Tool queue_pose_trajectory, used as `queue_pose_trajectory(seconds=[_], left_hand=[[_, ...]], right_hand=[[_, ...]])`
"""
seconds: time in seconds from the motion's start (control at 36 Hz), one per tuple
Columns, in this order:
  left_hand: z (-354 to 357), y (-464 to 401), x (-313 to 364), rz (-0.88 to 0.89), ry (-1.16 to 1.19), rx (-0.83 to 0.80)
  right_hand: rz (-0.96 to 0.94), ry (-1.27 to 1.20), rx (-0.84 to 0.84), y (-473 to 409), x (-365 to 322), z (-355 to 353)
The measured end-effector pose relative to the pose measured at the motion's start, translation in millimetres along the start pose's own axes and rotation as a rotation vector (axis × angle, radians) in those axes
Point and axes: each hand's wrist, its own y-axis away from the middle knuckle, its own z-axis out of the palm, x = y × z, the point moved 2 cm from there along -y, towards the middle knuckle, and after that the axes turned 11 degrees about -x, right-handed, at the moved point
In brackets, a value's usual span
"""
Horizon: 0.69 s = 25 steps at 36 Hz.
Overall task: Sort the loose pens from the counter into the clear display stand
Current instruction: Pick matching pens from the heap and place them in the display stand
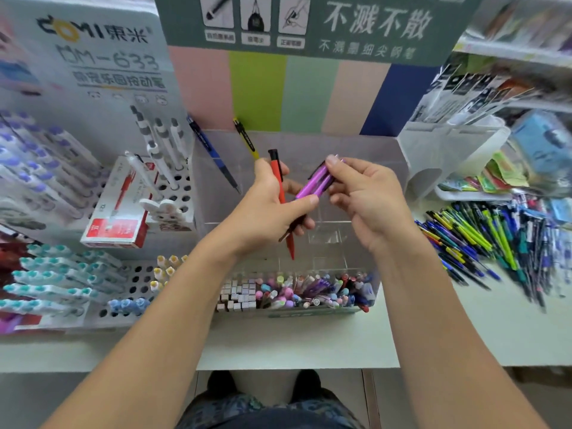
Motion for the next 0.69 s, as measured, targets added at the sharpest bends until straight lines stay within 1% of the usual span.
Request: queue_pose_trajectory(seconds=[0.06,0.08,0.14,0.22,0.25,0.31,0.33,0.39,0.44,0.5,0.58,0.69], left_hand=[[-3,4,2,-0.011,0.081,0.019],[-6,5,4,-0.017,0.094,0.061],[-13,7,6,-0.019,0.078,0.166],[-21,7,7,-0.002,0.140,0.253],[-22,7,7,0.003,0.162,0.269],[-23,7,8,0.021,0.139,0.295],[-23,7,8,0.040,0.109,0.302],[-24,6,7,0.089,0.050,0.302],[-25,6,5,0.126,-0.019,0.310],[-27,6,4,0.155,-0.094,0.340],[-29,5,5,0.206,-0.151,0.393],[-30,1,7,0.248,-0.147,0.465]], right_hand=[[-0.064,-0.001,0.018,-2,-11,-4],[-0.119,-0.008,0.035,-4,-19,-6],[-0.287,0.035,0.088,-7,-40,-10],[-0.572,0.316,0.156,-12,-71,-9],[-0.633,0.435,0.170,-17,-76,-5],[-0.687,0.699,0.212,-29,-78,4],[-0.679,0.834,0.218,-36,-75,10],[-0.606,1.049,0.162,-49,-66,22],[-0.488,1.198,0.084,-62,-54,30],[-0.371,1.283,0.000,-71,-45,39],[-0.305,1.241,-0.082,-75,-40,46],[-0.309,1.026,-0.097,-67,-38,40]])
